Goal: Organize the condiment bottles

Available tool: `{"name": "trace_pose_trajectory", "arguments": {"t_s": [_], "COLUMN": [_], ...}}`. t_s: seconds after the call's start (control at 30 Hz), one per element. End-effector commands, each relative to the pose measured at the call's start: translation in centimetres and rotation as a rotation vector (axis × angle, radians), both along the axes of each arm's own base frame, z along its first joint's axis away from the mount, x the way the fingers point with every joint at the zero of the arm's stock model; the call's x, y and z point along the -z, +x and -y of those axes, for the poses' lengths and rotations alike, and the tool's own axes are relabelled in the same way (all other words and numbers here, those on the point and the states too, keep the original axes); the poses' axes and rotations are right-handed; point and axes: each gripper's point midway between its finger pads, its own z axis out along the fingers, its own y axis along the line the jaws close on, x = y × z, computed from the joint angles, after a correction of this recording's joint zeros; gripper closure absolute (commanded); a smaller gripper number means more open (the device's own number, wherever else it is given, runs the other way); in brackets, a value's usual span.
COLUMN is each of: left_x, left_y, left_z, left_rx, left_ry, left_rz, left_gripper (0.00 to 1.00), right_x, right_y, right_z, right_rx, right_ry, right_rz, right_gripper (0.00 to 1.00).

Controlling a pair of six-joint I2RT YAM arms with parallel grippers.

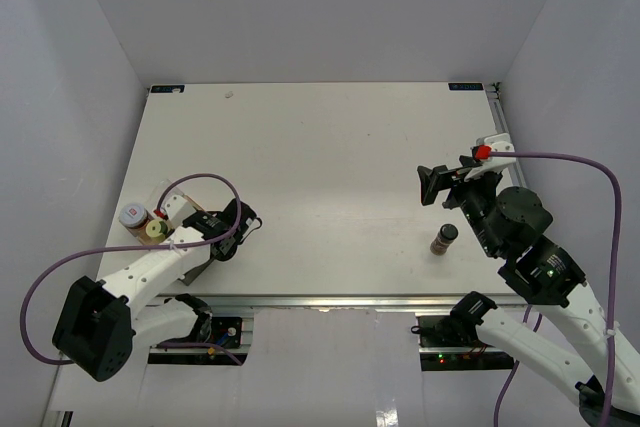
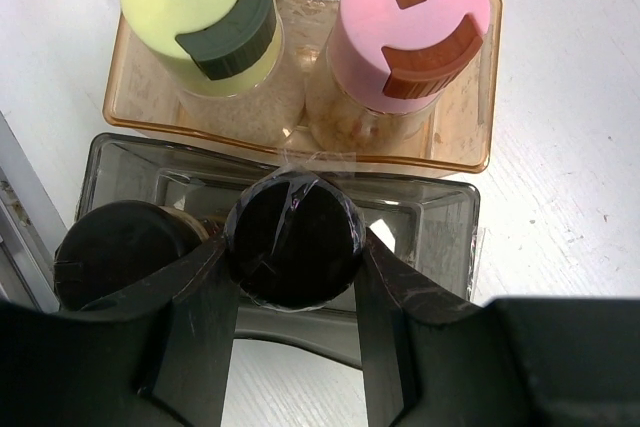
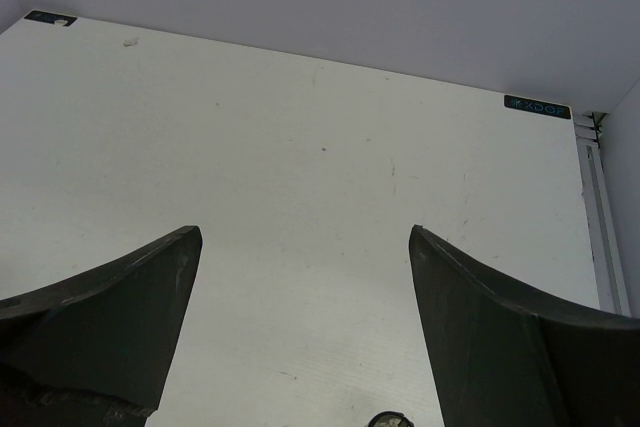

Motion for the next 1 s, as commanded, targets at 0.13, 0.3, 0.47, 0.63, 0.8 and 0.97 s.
{"name": "trace_pose_trajectory", "arguments": {"t_s": [0.13,0.3,0.47,0.63,0.8,0.97], "left_x": [-0.3,-0.2,-0.2,-0.7,-2.3,-3.9], "left_y": [0.3,0.3,0.1,0.2,0.6,1.2], "left_z": [-0.2,-0.2,-0.2,0.3,0.8,1.2], "left_rx": [-0.017,-0.019,-0.021,-0.019,-0.014,-0.011], "left_ry": [0.000,0.000,-0.004,-0.030,-0.044,-0.047], "left_rz": [0.035,0.029,0.026,0.017,0.006,0.001], "left_gripper": [0.44,0.35,0.32,0.23,0.18,0.17], "right_x": [-1.2,-1.2,-1.2,-1.2,-1.3,-1.5], "right_y": [-0.1,-0.2,-0.2,-0.1,-0.1,-0.1], "right_z": [0.0,0.0,0.1,0.1,0.1,0.2], "right_rx": [-0.002,-0.003,-0.002,0.001,0.003,0.007], "right_ry": [0.040,0.041,0.042,0.040,0.037,0.040], "right_rz": [0.045,0.046,0.046,0.044,0.041,0.044], "right_gripper": [0.10,0.09,0.10,0.10,0.10,0.09]}}
